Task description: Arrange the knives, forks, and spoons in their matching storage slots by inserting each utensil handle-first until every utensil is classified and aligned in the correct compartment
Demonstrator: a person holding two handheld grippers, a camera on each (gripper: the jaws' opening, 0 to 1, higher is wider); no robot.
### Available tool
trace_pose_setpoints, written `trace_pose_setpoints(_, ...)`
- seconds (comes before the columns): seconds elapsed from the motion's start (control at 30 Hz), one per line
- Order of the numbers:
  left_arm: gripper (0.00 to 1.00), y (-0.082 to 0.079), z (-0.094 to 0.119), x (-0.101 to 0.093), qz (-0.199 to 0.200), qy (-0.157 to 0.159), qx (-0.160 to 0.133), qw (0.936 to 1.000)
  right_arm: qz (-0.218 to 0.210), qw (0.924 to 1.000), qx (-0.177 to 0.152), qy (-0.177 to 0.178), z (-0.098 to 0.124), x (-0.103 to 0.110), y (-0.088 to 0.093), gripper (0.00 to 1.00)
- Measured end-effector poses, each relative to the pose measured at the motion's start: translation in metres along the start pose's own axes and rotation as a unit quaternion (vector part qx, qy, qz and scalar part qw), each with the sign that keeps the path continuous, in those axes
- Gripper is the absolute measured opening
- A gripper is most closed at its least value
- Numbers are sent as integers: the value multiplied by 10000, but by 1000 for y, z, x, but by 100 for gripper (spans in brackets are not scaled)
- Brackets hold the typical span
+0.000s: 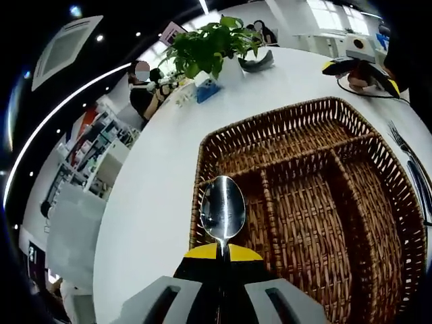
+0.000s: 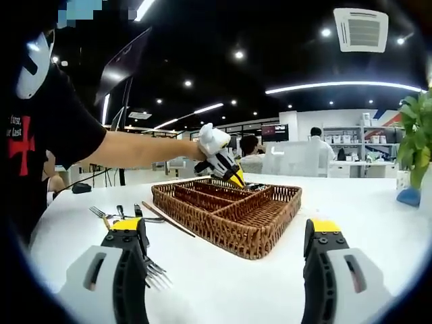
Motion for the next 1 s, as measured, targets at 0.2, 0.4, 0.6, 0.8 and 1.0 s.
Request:
trace_pose_setpoints(0.2, 0, 7, -4, -3, 147, 71, 3, 9999, 1, 10000, -4, 2, 0, 0, 0, 100)
trace_pose_setpoints(0.4, 0, 13, -9, -5, 276, 191, 7, 9994, 13, 10000, 13, -5, -1, 1, 1, 100)
trace_pose_setpoints(0.6, 0, 17, -15, -8, 301, 288, 73, 9991, 10, 10000, 4, 26, 0, -1, 1, 100)
trace_pose_setpoints(0.8, 0, 18, -21, -11, 449, 439, 45, 9980, 10, 10000, 23, 16, 0, -1, 2, 100)
trace_pose_setpoints(1.0, 0, 16, -23, -11, 305, 659, 192, 9972, 5, 10000, 31, 7, -1, 0, 3, 100)
Point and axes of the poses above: the point that each gripper's makers call its tool centre point, and the gripper's own axes: z roughly backward along the fingers, x roughly to its left, y roughly out of its underside, the point moved 4 cm from there along z, roughly backward along the fingers, and after that the axes turned 2 degrees about -z, right-handed, at the moved point
